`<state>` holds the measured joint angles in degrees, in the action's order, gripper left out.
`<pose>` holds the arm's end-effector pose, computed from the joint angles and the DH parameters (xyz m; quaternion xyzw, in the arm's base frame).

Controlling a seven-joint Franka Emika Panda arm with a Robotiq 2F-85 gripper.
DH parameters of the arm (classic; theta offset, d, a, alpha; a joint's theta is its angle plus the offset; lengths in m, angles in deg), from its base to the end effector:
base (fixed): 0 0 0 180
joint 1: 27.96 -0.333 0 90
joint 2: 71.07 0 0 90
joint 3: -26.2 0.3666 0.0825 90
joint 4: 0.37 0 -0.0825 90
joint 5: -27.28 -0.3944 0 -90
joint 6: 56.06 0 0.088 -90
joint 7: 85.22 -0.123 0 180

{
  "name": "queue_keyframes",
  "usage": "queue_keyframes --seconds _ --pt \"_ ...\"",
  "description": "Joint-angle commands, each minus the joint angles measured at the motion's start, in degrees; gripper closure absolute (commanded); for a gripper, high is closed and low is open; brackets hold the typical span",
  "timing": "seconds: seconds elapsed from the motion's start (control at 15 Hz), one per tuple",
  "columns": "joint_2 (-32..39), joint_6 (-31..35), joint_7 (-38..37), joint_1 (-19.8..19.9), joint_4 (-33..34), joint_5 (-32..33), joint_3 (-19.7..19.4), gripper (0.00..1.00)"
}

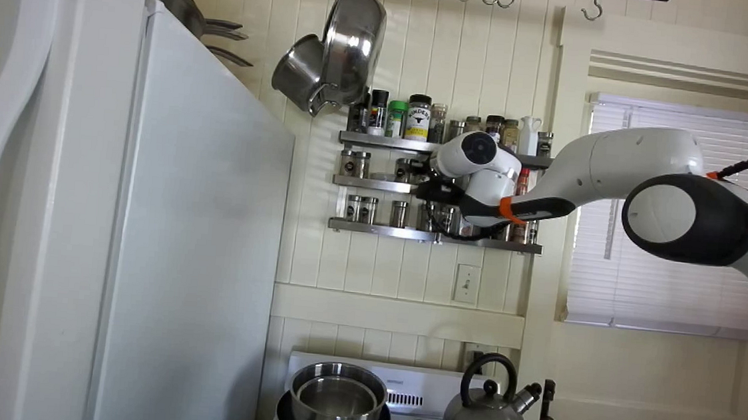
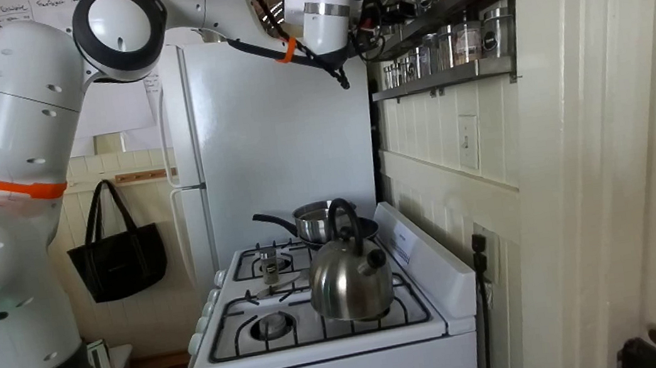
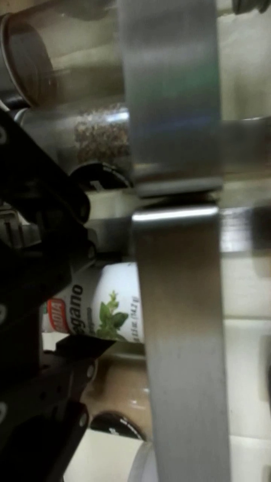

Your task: Move one spice bottle from the middle shelf to the stove

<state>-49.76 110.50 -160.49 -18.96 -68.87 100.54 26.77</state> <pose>0.7439 -0.0571 0.7455 0.7147 -0.1465 0.6740 0.1159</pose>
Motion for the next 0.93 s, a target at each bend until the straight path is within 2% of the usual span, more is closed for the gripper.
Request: queue_keyframes --seconds 0.0,0.6,0.87 --pt "-0.6 -2.2 -0.1 -1.1 -0.2 0.2 0.2 0.81" --pt "-4.1 -15.4 11.1 -3.1 -2.1 -2.6 3.5 0.81" --pt "-4.4 -18.4 16.0 -2.6 -1.7 -5.0 4.9 0.81"
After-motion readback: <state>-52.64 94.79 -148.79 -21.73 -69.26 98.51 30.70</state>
